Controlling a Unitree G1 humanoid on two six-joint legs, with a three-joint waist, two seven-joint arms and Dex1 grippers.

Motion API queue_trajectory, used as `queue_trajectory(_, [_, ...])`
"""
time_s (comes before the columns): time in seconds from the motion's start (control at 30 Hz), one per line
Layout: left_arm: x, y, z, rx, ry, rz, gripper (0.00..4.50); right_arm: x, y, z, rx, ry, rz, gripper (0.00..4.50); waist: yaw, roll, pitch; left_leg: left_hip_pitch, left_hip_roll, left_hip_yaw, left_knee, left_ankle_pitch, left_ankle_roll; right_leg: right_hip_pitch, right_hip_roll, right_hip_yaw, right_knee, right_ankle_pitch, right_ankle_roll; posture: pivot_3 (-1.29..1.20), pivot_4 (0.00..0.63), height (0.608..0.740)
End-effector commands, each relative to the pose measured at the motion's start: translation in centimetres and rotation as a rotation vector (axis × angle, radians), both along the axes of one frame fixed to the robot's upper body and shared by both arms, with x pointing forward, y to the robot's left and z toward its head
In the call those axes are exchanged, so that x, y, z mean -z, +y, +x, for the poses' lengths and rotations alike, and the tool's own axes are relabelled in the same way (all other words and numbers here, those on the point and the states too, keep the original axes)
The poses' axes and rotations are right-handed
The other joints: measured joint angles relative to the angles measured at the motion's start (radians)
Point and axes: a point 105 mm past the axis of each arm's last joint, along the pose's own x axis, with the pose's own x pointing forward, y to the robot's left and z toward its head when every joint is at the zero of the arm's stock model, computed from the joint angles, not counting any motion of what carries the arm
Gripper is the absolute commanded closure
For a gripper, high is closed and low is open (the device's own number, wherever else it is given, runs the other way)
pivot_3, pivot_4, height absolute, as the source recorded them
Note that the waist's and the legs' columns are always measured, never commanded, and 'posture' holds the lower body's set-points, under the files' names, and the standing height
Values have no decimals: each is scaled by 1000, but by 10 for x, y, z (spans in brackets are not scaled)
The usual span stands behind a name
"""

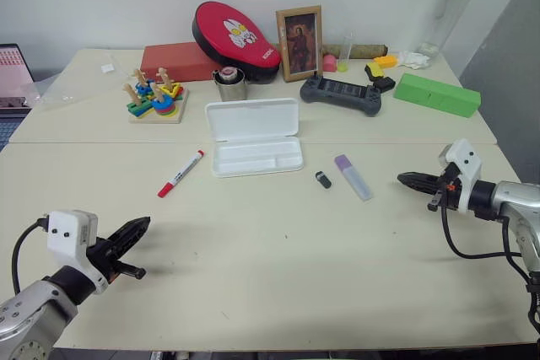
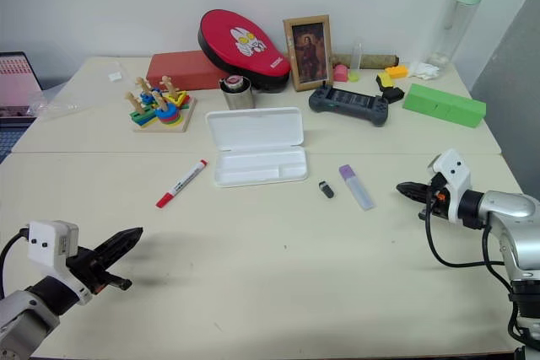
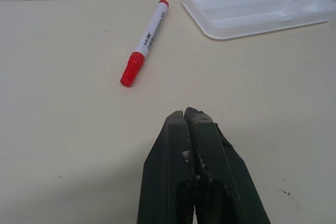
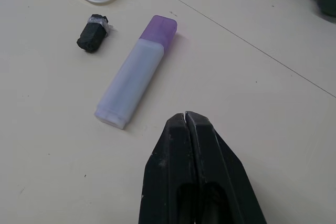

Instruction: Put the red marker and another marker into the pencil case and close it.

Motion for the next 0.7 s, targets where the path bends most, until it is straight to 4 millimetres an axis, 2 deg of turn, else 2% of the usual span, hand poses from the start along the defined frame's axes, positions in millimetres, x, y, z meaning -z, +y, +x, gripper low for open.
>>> queue_trajectory(0.03, [-13,-2,0,20,-49,18,4434,-10,1,1,-11,-33,8,4500,0,0,0,0,0,0,0,0,0,0,0,0,0,0,0,0,150,740])
queue_trajectory(0.7, [-13,-1,2,10,-48,27,4434,-9,2,0,-17,-31,7,4500,0,0,0,0,0,0,0,0,0,0,0,0,0,0,0,0,150,740])
